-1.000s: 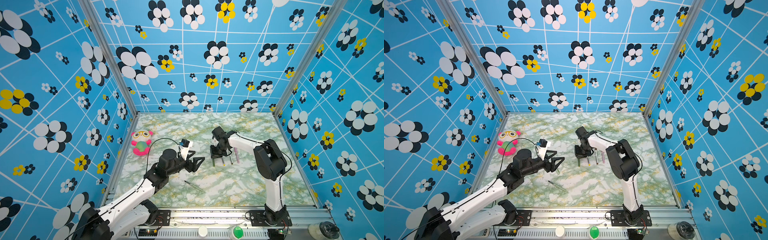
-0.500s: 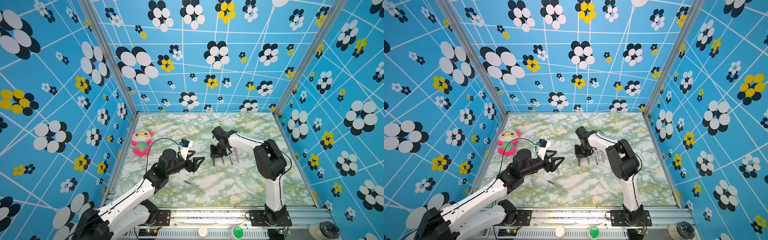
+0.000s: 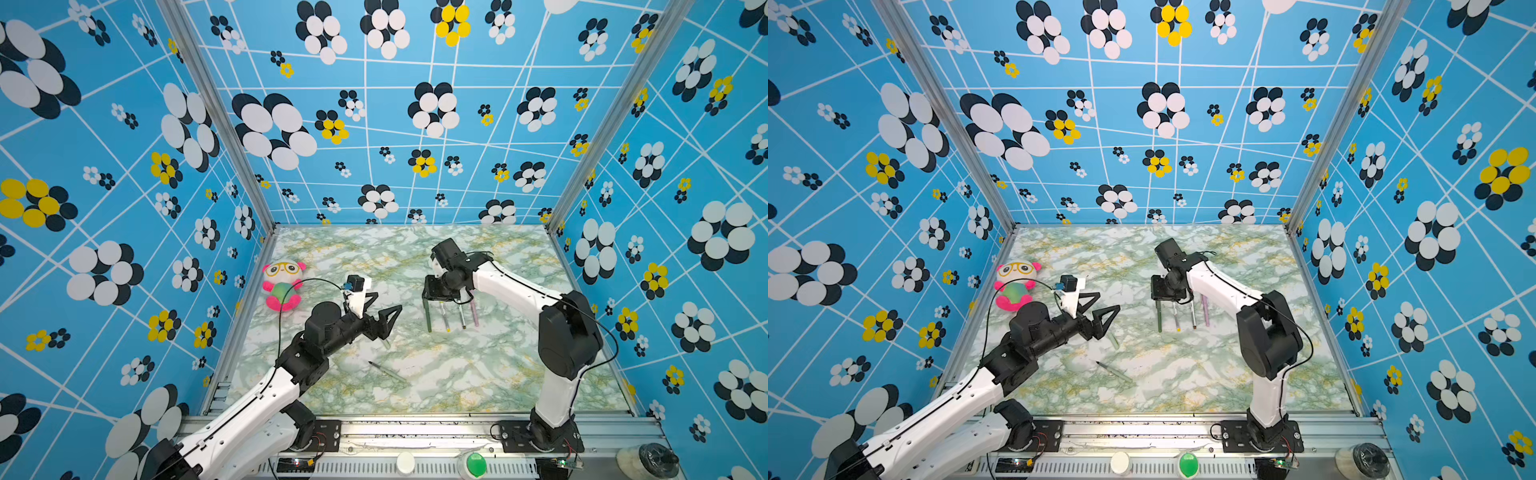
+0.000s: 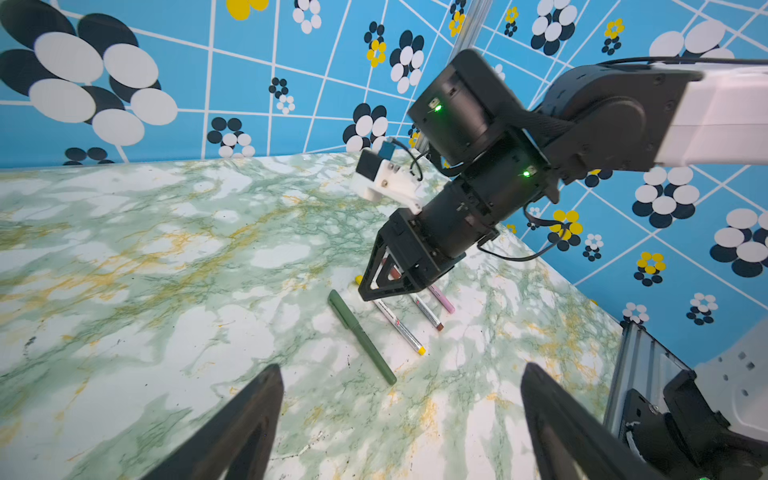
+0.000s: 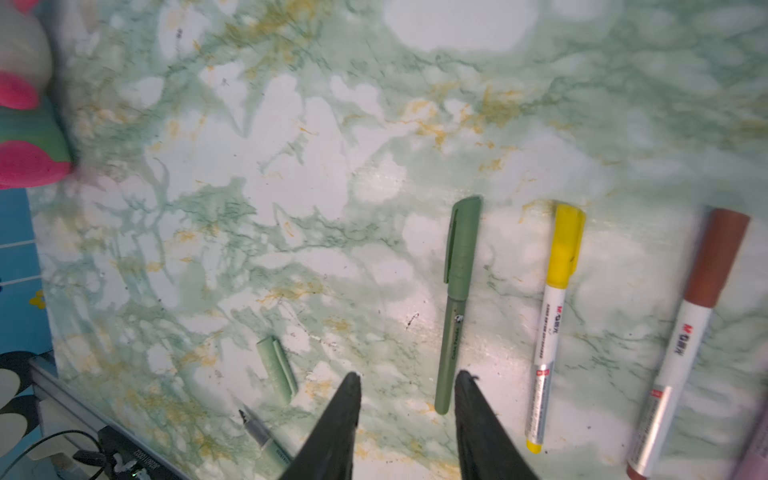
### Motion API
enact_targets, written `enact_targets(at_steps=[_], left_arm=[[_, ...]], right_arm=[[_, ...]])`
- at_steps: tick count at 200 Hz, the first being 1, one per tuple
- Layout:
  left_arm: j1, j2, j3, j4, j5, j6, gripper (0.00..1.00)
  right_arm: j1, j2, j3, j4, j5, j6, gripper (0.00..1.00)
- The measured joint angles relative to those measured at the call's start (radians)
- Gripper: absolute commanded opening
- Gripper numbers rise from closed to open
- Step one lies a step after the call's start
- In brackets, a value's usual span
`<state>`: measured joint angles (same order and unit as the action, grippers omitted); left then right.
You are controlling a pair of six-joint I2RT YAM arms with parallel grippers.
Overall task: Insert the pens into the pen caps
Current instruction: 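Lower the capped green pen onto the table beside the yellow marker, then grasp the clear-barrel pen on the table with the right gripper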
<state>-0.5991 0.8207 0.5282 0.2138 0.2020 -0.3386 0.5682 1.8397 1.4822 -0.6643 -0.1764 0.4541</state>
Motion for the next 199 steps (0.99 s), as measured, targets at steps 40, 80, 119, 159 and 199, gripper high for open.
enact_targets(at_steps=[40,80,119,159,199], left_arm=[[0.03,-0.098,-0.005,-0.11,-0.088,-0.036,0.92],[0.093,-0.251,-0.012,-0.335,-0.266,-0.136,0.91],[0.164,-0.414,-0.077,-0.493,-0.38,-0.238,0.92],[0.201,-0.476,-0.112,-0.564,-0.422,-0.298,0.92],[0.207,-0.476,-0.112,-0.589,-0.424,-0.309,0.92]], right_arm=[[0.078,-0.049,0.005,0.01,0.015,-0.082,0.4],[0.278,-0.043,-0.012,0.031,0.031,-0.221,0.4],[0.436,0.019,-0.074,0.055,0.038,-0.35,0.44],[0.527,0.101,-0.085,0.056,0.072,-0.438,0.45],[0.565,0.135,-0.085,0.079,0.076,-0.47,0.45]])
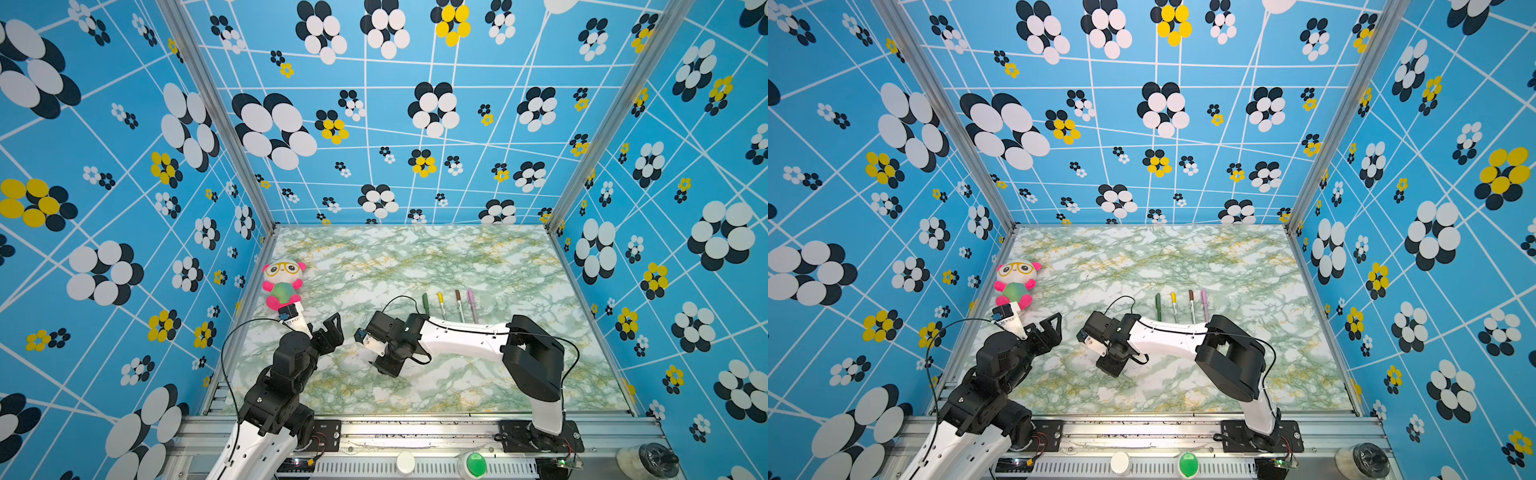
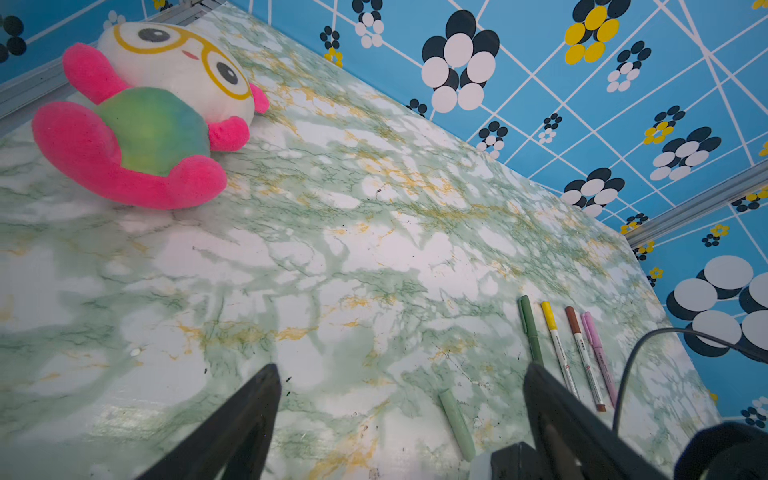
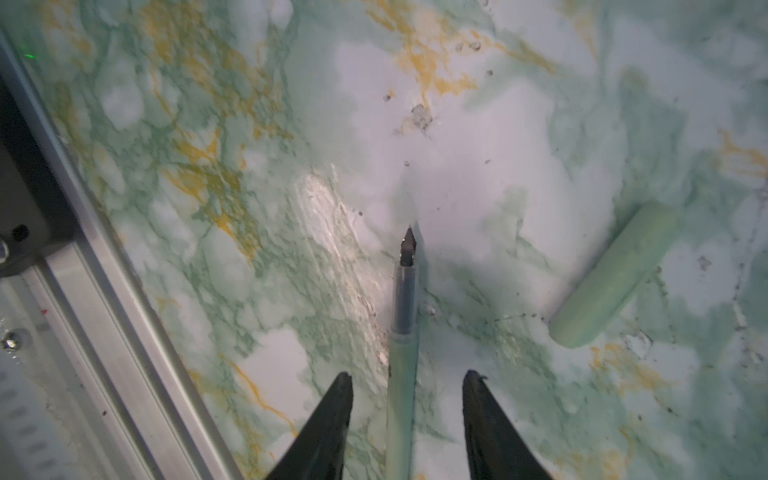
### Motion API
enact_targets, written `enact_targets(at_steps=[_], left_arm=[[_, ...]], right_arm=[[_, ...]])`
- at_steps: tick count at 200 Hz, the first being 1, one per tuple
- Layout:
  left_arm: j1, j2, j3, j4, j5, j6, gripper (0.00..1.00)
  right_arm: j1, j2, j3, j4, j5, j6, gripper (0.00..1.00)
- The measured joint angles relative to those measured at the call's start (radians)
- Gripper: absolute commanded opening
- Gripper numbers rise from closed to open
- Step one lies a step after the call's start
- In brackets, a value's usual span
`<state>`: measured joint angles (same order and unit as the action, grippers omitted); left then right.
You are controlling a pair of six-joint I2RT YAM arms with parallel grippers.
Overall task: Insert the pens into the pen caps
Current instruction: 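Grasp the clear-barrel pen on the table with the right gripper, then raise the pen upright to the left gripper while the left gripper grasps it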
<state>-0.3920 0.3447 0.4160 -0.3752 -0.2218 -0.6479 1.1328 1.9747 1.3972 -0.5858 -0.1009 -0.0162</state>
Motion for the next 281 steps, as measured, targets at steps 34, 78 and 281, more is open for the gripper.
enact_targets(at_steps=[34,78,281], left_arm=[[0.002,0.0,0.0,0.0,0.0,0.0,0.92],[0.008,0.001,0.0,0.0,0.0,0.0,0.92],[0.012,0.419,0.14,0.433,0.725,0.24,0.88]], right_arm=[[0.011,0.042,0.002,-0.002,0.019,-0.015,0.39],[0.031,0.071,0.035,-0.001,0.061,-0.041,0.23],[-0.447,-0.355,-0.093,0.487,-0.275,0.476,0.06]])
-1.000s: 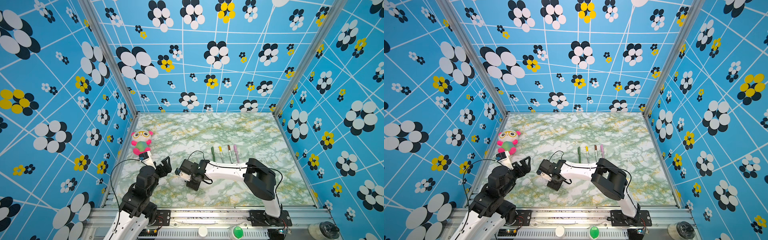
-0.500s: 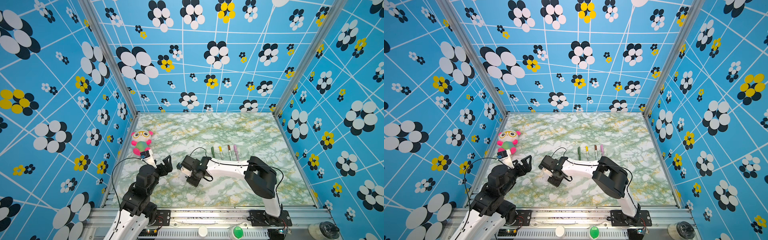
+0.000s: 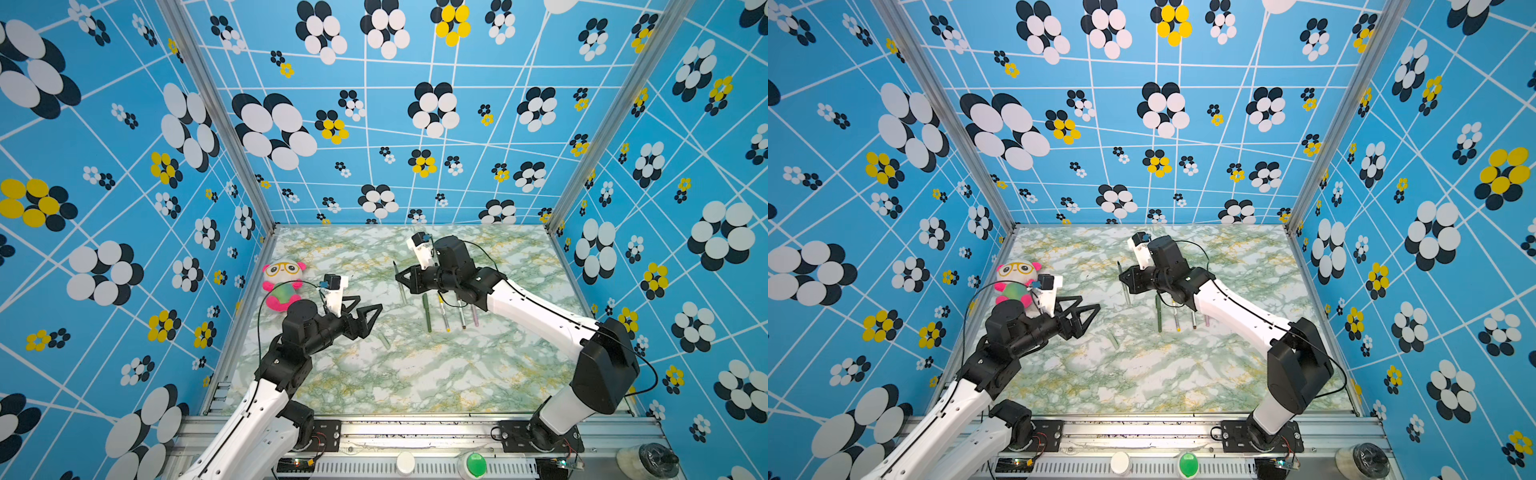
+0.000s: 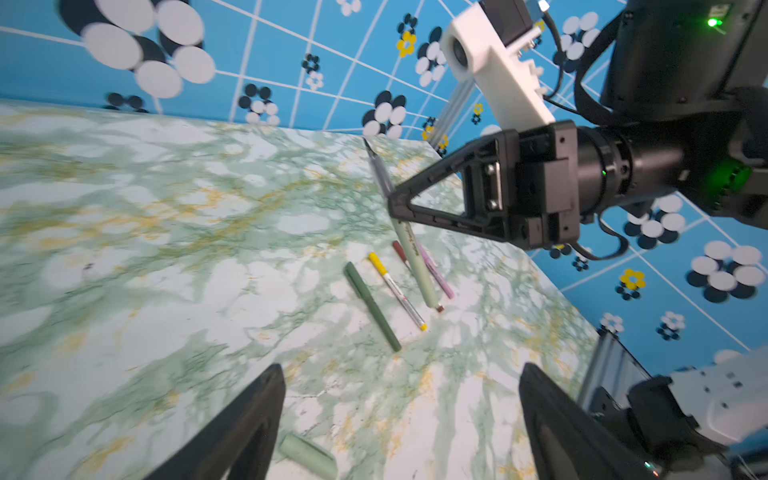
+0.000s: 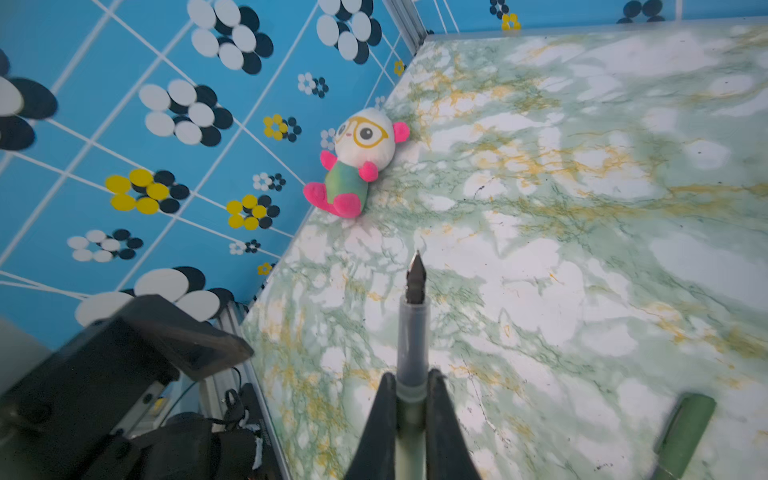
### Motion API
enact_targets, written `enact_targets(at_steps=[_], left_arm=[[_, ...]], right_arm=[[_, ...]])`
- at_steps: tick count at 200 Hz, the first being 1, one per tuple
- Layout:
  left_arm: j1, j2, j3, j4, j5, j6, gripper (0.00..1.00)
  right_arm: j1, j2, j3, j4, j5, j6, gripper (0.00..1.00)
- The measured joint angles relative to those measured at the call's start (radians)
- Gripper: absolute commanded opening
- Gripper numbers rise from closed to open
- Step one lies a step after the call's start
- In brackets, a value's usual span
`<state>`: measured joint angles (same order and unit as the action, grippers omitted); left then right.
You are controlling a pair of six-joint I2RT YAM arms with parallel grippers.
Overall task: Insert the pens into the pen caps
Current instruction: 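Raise the pen upright to the left gripper while the left gripper grasps it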
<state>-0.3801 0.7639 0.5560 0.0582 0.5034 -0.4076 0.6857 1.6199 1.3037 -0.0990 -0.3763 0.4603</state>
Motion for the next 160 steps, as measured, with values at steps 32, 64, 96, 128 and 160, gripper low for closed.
enact_targets(at_steps=[32,64,96,128,160], left_arm=[[-0.049,0.097,0.003,0.109,0.104,-0.042,0.88],[-0.083,0.168,0.013,0.183,0.143,-0.071,0.83],[-0.092,0.222,0.032,0.211,0.147,-0.091,0.78],[-0.092,0.235,0.035,0.233,0.117,-0.108,0.75],[-0.092,0.238,0.035,0.257,0.083,-0.131,0.62]], right_arm=[[-0.004,-0.003,-0.054,0.096,-0.092,0.082,0.05],[-0.004,-0.027,-0.1,0.153,-0.137,0.126,0.05],[-0.003,-0.043,-0.103,0.217,-0.182,0.159,0.05],[-0.003,-0.049,-0.105,0.275,-0.223,0.182,0.05],[0.002,-0.053,-0.118,0.294,-0.252,0.189,0.05]])
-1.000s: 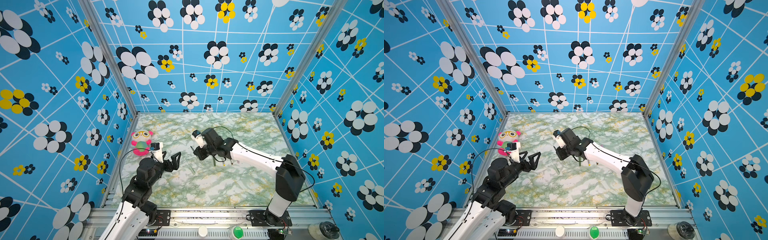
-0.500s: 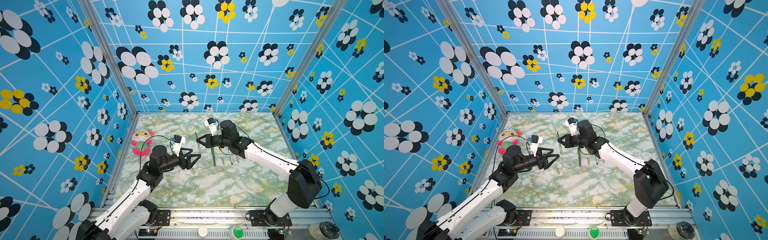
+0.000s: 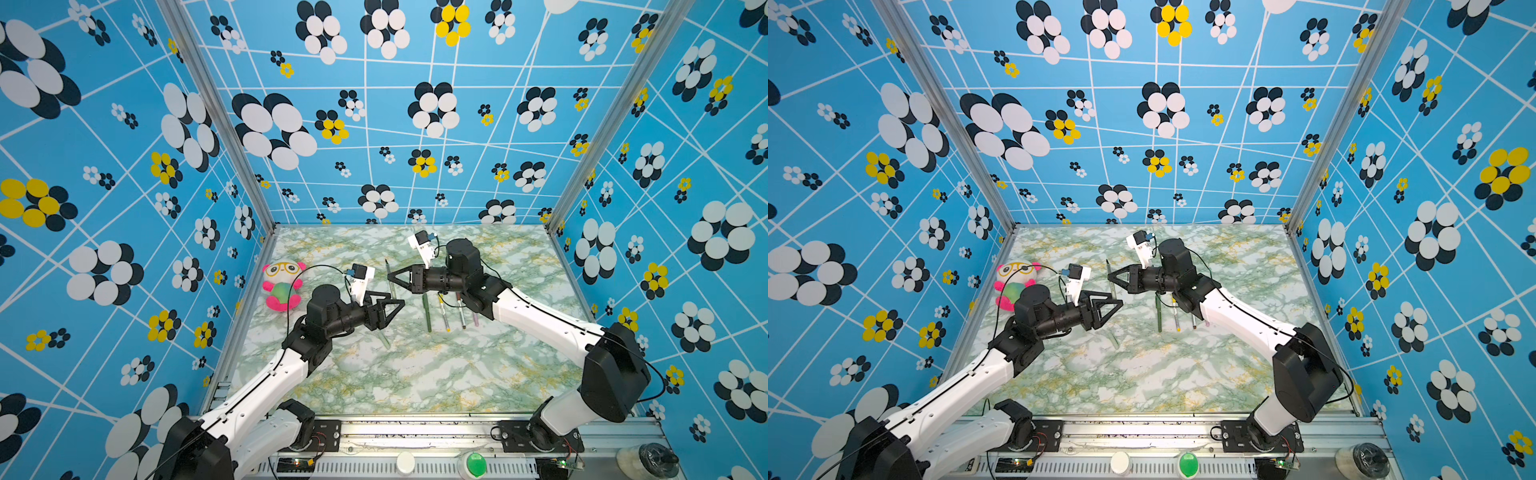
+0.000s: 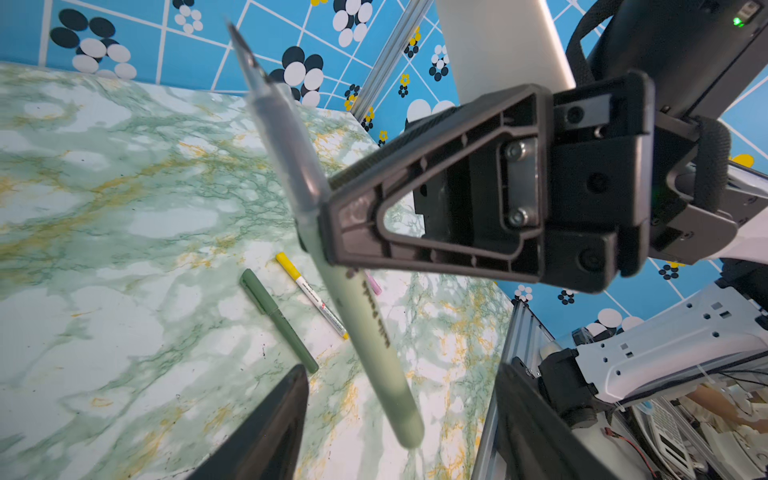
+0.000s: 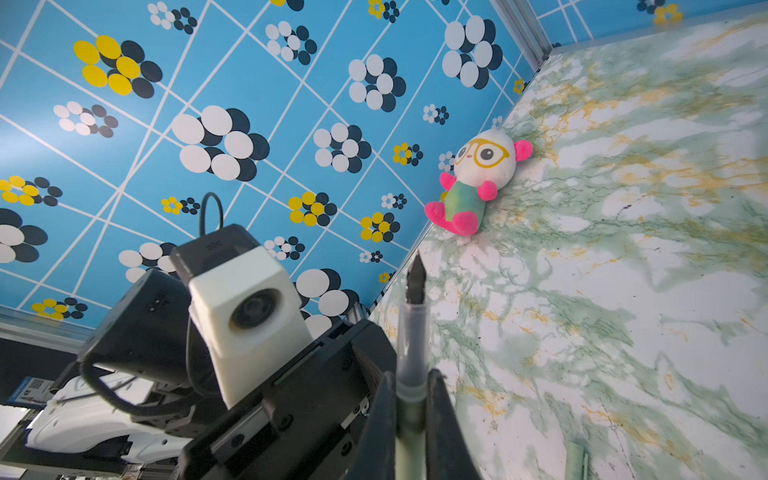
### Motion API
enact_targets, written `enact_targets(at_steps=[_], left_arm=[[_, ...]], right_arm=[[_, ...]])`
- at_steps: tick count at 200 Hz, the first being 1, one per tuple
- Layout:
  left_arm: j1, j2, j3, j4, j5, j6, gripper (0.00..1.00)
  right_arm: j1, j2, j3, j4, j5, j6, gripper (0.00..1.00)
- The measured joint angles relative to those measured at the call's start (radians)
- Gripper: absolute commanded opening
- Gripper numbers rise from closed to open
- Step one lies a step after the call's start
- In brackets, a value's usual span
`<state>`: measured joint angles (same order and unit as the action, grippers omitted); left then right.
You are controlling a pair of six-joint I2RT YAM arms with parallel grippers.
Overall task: Insert the pens into the pen caps
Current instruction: 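Raise the pen upright to the left gripper while the left gripper grasps it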
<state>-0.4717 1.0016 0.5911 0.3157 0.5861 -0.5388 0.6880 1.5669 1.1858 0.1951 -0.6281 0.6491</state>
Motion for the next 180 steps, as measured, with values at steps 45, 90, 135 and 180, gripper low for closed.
enact_targets(at_steps=[45,90,135,180], left_arm=[[-0.001,0.031,0.001,0.028,-0.019,-0.021,0.38],[-0.004,0.037,0.013,0.028,-0.029,-0.034,0.17],[0.001,0.038,0.013,0.019,-0.056,-0.045,0.0],[-0.001,0.032,0.014,-0.027,-0.098,-0.017,0.0]], right_arm=[[0.007,-0.006,-0.019,0.027,-0.019,0.007,0.05],[0.007,-0.006,-0.02,0.032,-0.023,0.009,0.05],[0.004,-0.008,-0.02,0.041,-0.018,-0.015,0.13],[0.005,-0.008,-0.012,-0.008,-0.016,-0.034,0.34]])
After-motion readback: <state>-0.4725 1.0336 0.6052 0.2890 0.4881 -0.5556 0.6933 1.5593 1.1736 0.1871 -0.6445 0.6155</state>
